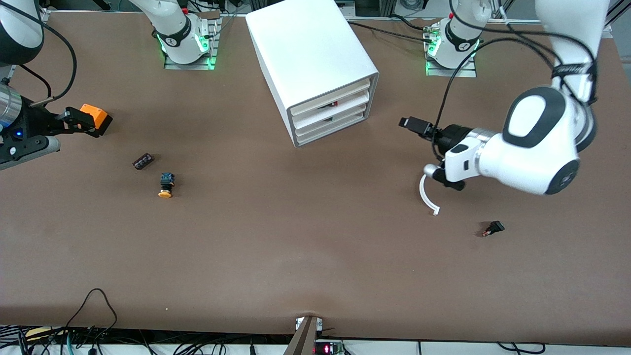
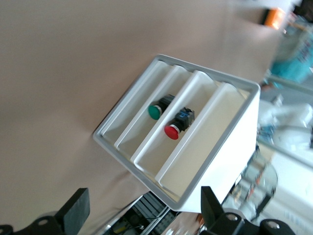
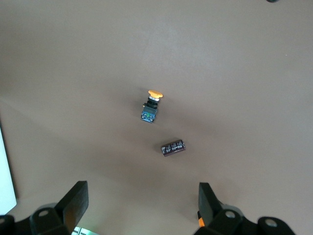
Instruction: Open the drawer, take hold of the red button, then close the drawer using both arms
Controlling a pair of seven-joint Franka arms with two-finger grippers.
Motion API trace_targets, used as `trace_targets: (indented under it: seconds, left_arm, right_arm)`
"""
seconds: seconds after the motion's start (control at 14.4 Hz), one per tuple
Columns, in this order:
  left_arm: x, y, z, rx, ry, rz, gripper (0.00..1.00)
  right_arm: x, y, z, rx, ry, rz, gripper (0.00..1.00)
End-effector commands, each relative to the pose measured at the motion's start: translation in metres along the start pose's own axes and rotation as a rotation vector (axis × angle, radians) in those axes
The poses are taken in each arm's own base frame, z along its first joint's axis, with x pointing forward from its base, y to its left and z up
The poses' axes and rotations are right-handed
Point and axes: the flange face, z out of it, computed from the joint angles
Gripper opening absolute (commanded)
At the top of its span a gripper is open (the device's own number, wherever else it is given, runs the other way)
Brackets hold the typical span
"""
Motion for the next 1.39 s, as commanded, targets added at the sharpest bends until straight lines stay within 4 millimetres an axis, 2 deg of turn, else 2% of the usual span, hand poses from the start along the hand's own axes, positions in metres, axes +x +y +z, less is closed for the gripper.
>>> trace_targets:
  seconds: [0.0,0.07,0.28,0.42,0.63,0.77,0.84,0.98,1.11,1.32]
  left_arm:
    - [0.033,-0.043,0.030,-0.160,0.001,0.281,1.00]
    - [0.037,-0.054,0.042,-0.197,0.016,0.310,1.00]
    - [0.031,-0.094,0.095,-0.357,0.079,0.382,1.00]
    - [0.026,-0.102,0.123,-0.454,0.118,0.438,1.00]
    - [0.021,-0.120,0.148,-0.452,0.150,0.452,1.00]
    - [0.017,-0.122,0.168,-0.474,0.158,0.451,1.00]
    - [0.014,-0.121,0.174,-0.474,0.161,0.444,1.00]
    - [0.011,-0.122,0.183,-0.508,0.177,0.422,0.98]
    - [0.007,-0.119,0.203,-0.533,0.197,0.386,0.98]
    - [0.005,-0.112,0.223,-0.520,0.221,0.383,0.93]
  right_arm:
    - [0.003,-0.001,0.000,0.030,0.011,-0.012,1.00]
    - [0.003,-0.001,0.000,0.030,0.011,-0.026,1.00]
    - [0.003,0.003,0.005,0.037,-0.001,-0.075,1.00]
    - [0.005,0.002,0.005,0.031,0.006,-0.078,1.00]
    - [0.013,0.000,0.003,0.016,0.023,-0.090,1.00]
    - [0.027,-0.002,-0.011,-0.002,0.058,-0.098,1.00]
    - [0.041,-0.012,-0.018,-0.015,0.074,-0.121,1.00]
    - [0.052,-0.022,-0.022,-0.021,0.089,-0.143,1.00]
    - [0.065,-0.039,-0.014,-0.031,0.095,-0.202,1.00]
    - [0.080,-0.050,0.003,-0.016,0.092,-0.228,1.00]
